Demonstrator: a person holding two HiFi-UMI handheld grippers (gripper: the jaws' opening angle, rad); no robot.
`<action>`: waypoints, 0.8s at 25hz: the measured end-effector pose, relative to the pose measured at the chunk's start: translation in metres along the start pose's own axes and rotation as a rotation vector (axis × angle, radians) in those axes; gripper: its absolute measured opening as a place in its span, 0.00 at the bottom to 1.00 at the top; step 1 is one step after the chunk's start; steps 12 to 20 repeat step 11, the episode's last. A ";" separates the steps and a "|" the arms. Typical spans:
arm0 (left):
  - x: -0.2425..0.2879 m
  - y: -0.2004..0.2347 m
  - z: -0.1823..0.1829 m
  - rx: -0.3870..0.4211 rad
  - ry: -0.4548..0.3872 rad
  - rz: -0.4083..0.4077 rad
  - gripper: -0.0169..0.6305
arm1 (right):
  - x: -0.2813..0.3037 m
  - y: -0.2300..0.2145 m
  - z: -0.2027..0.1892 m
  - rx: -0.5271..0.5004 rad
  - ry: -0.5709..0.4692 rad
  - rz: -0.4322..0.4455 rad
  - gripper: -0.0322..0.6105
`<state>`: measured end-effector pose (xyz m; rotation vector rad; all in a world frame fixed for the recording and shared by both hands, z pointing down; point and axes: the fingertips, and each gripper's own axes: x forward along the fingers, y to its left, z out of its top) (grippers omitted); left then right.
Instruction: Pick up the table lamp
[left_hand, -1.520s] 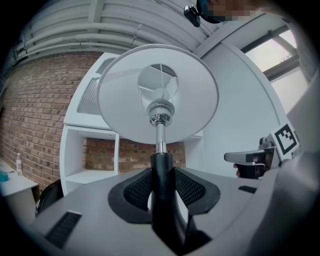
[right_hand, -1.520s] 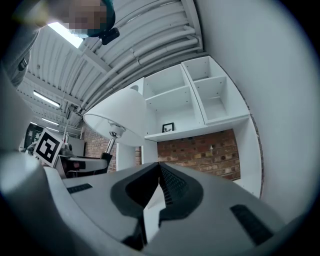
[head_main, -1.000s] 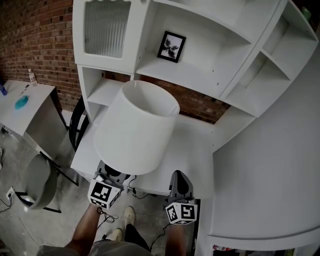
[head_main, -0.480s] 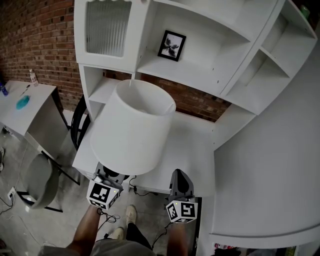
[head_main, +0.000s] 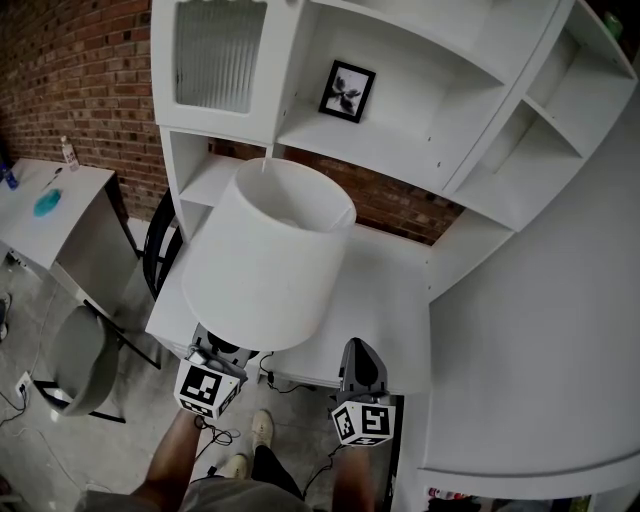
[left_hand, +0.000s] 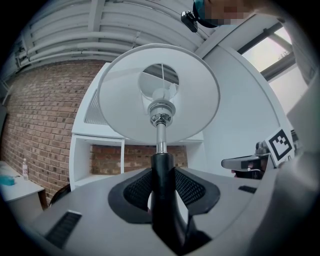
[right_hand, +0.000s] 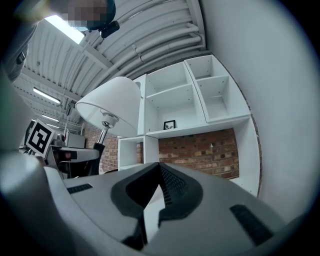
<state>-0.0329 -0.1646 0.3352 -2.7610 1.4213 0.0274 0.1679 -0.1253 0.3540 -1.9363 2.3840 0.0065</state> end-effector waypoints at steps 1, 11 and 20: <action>0.000 0.000 0.000 -0.001 -0.001 0.001 0.25 | 0.000 0.000 0.002 -0.001 -0.003 -0.002 0.08; 0.001 0.002 0.000 0.002 -0.005 0.005 0.25 | 0.000 -0.001 0.001 0.001 -0.009 -0.004 0.08; 0.001 0.002 0.000 0.002 -0.005 0.005 0.25 | 0.000 -0.001 0.001 0.001 -0.009 -0.004 0.08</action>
